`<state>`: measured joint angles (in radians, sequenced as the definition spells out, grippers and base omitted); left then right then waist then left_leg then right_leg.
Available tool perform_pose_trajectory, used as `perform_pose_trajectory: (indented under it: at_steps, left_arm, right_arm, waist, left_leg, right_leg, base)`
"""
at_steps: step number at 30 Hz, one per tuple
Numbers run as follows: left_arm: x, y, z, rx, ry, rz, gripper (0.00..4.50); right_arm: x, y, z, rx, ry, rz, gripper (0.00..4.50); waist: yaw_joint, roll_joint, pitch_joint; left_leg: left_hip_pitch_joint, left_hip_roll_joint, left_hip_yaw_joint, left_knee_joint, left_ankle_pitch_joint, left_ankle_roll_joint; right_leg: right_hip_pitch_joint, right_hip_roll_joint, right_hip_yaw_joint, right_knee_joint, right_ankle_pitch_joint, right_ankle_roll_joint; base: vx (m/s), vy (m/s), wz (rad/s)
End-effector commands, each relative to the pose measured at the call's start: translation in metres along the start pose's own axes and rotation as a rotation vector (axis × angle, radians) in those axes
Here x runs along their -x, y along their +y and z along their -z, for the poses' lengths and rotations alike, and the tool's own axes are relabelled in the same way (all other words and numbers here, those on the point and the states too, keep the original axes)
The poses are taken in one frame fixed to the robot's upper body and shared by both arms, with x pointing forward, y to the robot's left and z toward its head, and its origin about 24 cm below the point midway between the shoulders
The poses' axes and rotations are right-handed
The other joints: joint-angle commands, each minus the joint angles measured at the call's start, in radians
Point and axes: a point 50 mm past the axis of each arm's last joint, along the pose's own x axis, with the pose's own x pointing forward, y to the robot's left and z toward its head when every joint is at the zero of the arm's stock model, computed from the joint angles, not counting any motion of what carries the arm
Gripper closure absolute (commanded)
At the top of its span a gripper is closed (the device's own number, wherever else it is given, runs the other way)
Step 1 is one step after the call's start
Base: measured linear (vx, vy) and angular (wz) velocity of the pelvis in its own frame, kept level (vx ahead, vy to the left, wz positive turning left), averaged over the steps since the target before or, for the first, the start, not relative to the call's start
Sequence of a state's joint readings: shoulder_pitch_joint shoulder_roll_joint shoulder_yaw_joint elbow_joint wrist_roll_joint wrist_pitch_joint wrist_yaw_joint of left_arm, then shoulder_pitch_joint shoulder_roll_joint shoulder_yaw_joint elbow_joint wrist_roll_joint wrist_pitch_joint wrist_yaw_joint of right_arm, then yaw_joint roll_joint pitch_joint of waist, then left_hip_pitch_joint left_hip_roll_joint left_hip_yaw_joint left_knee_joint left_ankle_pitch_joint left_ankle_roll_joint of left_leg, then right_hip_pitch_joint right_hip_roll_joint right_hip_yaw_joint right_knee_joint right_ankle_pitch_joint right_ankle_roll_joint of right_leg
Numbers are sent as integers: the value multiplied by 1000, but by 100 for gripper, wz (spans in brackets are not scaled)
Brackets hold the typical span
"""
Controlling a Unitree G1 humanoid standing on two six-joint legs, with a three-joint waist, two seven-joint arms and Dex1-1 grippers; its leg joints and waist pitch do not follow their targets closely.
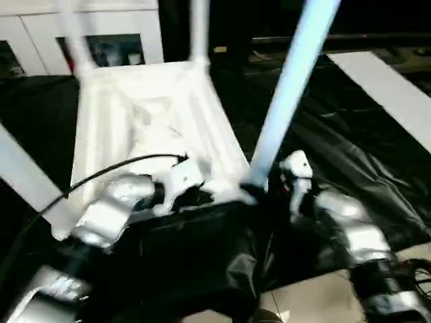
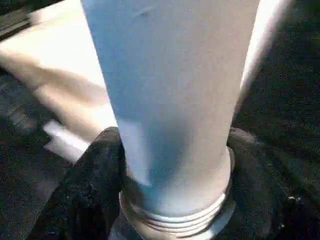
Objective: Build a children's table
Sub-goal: Rotate leg to tighten
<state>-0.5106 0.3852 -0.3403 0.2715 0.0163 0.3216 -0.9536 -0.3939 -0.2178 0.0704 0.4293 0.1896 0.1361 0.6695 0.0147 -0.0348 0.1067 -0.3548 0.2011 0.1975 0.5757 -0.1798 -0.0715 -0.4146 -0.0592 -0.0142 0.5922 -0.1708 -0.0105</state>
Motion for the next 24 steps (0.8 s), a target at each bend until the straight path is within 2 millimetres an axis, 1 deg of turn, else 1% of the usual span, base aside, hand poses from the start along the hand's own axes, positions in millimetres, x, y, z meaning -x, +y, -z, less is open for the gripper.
perform_pose_trajectory:
  at_steps: [1, 2, 3, 4, 5, 6, 8, 9, 10, 11, 12, 13, 14, 15, 16, 17, 18, 19, 20, 21, 22, 23, 24]
  left_arm:
    - [-17, -12, 19, 69, 79, 14, 450]
    - [-17, -12, 19, 69, 79, 14, 450]
    - [-20, -11, 19, 77, 88, -9, 450]
    - [-24, -10, 19, 93, 100, -33, 450]
    - [-26, -10, 19, 98, 106, -45, 450]
    - [-29, -8, 19, 109, 121, -74, 450]
    - [-32, -4, 20, 130, 134, -114, 450]
    - [-33, -2, 21, 135, 147, -140, 450]
    - [-34, -1, 22, 133, 157, -148, 450]
    - [-34, 0, 22, 134, 158, -149, 450]
    - [-34, -1, 22, 131, 157, -147, 450]
    - [-32, -2, 21, 115, 155, -127, 450]
    - [-31, -2, 21, 110, 154, -120, 450]
    - [-29, -3, 22, 94, 152, -100, 450]
    - [-27, -4, 23, 89, 155, -90, 450]
    - [-25, -4, 23, 78, 156, -80, 450]
    - [-25, -4, 23, 76, 154, -76, 450]
    - [-20, -5, 24, 63, 148, -47, 450]
    - [-18, -6, 24, 47, 145, -32, 450]
    - [-15, -7, 24, 34, 145, -12, 450]
    - [-12, -7, 25, 26, 149, -1, 450]
    - [-12, -7, 25, 25, 149, 0, 450]
    - [-10, -7, 25, 15, 150, 11, 450]
  right_arm:
    - [-7, 6, 14, -9, 65, 58, 183]
    - [-7, 6, 14, -9, 65, 58, 183]
    - [-11, 9, 14, -15, 62, 89, 183]
    - [-17, 13, 12, -33, 51, 129, 183]
    - [-19, 14, 12, -41, 46, 143, 183]
    - [-24, 18, 9, -63, 34, 178, 183]
    - [-28, 20, 7, -51, 29, 200, 183]
    - [-30, 22, 7, -44, 33, 211, 183]
    - [-30, 24, 7, -49, 28, 200, 183]
    - [-30, 25, 7, -52, 22, 186, 183]
    - [-29, 27, 6, -52, 13, 173, 183]
    - [-27, 29, 2, -63, -36, 135, 183]
    - [-26, 29, 0, -69, -56, 126, 183]
    - [-25, 28, -4, -89, -91, 111, 183]
    - [-23, 27, -7, -108, -114, 96, 148]
    - [-20, 26, -10, -130, -132, 77, 127]
    - [-19, 25, -10, -130, -133, 71, 114]
    - [-12, 22, -12, -107, -126, 14, 114]
    - [-9, 20, -12, -89, -111, -6, 104]
    - [-4, 17, -12, -67, -95, -38, 86]
    - [1, 15, -12, -40, -76, -76, 86]
    - [1, 15, -12, -39, -75, -78, 74]
    - [5, 14, -12, -16, -58, -106, 68]
  waist:
    - [-1, 5, -53]
    - [-2, 4, -53]
    - [-4, 2, -50]
    - [-5, 2, -48]
    - [-6, 4, -49]
    - [-9, 7, -48]
    - [-11, 7, -49]
    - [-11, 6, -51]
    - [-10, 1, -43]
    - [-9, 2, -43]
    - [-11, 5, -45]
    - [-11, 7, -43]
    - [-10, 8, -45]
    - [-8, 9, -49]
    - [-6, 10, -54]
    - [-6, 10, -54]
    - [-6, 14, -56]
    - [-4, 15, -59]
    - [-4, 14, -59]
    - [-2, 15, -61]
    - [-2, 13, -63]
    - [-2, 16, -65]
    - [-2, 16, -65]
  left_leg:
    - [16, 16, -22, -70, -351, -17]
    - [14, 15, -24, -72, -359, -13]
    - [13, 15, -23, -73, -368, -10]
    - [15, 13, -24, -73, -380, -9]
    - [17, 13, -25, -72, -385, -10]
    - [20, 11, -29, -74, -408, -14]
    - [19, 10, -31, -76, -413, -15]
    - [17, 9, -32, -77, -407, -10]
    - [16, 7, -34, -80, -419, -2]
    - [21, 6, -34, -79, -429, 1]
    - [24, 6, -37, -78, -450, 6]
    - [22, 7, -39, -82, -454, 7]
    - [21, 10, -39, -84, -453, 8]
    - [17, 13, -40, -90, -438, 12]
    - [7, 18, -40, -94, -397, 17]
    - [5, 19, -37, -94, -384, 20]
    - [3, 19, -36, -94, -368, 23]
    - [-1, 20, -29, -92, -337, 30]
    - [-3, 20, -28, -91, -327, 34]
    - [-2, 20, -25, -87, -303, 43]
    - [-3, 20, -22, -84, -280, 51]
    - [-3, 20, -20, -82, -270, 55]
    - [-3, 20, -20, -82, -270, 55]
  right_leg:
    - [21, -58, 24, -103, -586, -100]
    - [19, -57, 23, -105, -596, -91]
    - [14, -57, 24, -107, -607, -86]
    - [11, -55, 23, -111, -632, -74]
    - [9, -56, 22, -112, -642, -70]
    - [6, -56, 18, -119, -677, -54]
    - [10, -56, 13, -121, -683, -44]
    - [12, -57, 13, -123, -667, -43]
    - [6, -55, 14, -127, -684, -33]
    - [2, -55, 14, -131, -698, -28]
    - [1, -59, 10, -137, -713, -26]
    - [3, -60, 9, -137, -707, -27]
    - [5, -62, 9, -137, -694, -29]
    - [11, -63, 11, -131, -644, -40]
    - [18, -64, 18, -120, -558, -66]
    - [19, -62, 19, -116, -520, -80]
    - [20, -61, 21, -112, -480, -93]
    - [27, -58, 24, -102, -374, -132]
    - [30, -57, 25, -98, -351, -140]
    - [32, -58, 26, -94, -316, -156]
    - [34, -57, 26, -91, -292, -171]
    - [35, -59, 26, -91, -288, -183]
    - [35, -59, 26, -91, -288, -183]
  base:
    - [0, 0, 0]
    - [0, 0, 0]
    - [0, 0, 0]
    - [0, 0, 0]
    - [0, 0, 0]
    - [0, 0, 0]
    - [0, 0, 0]
    - [0, 0, 0]
    - [0, 0, 0]
    - [0, 0, 0]
    - [0, 0, 0]
    - [0, 0, 0]
    - [0, 0, 0]
    - [0, 0, 0]
    - [0, 0, 0]
    - [0, 0, 0]
    - [0, 0, 0]
    - [0, 0, 0]
    - [70, -8, 4]
    - [53, -10, 3]
    - [57, -20, 3]
    - [0, 0, 0]
    - [58, -29, 2]
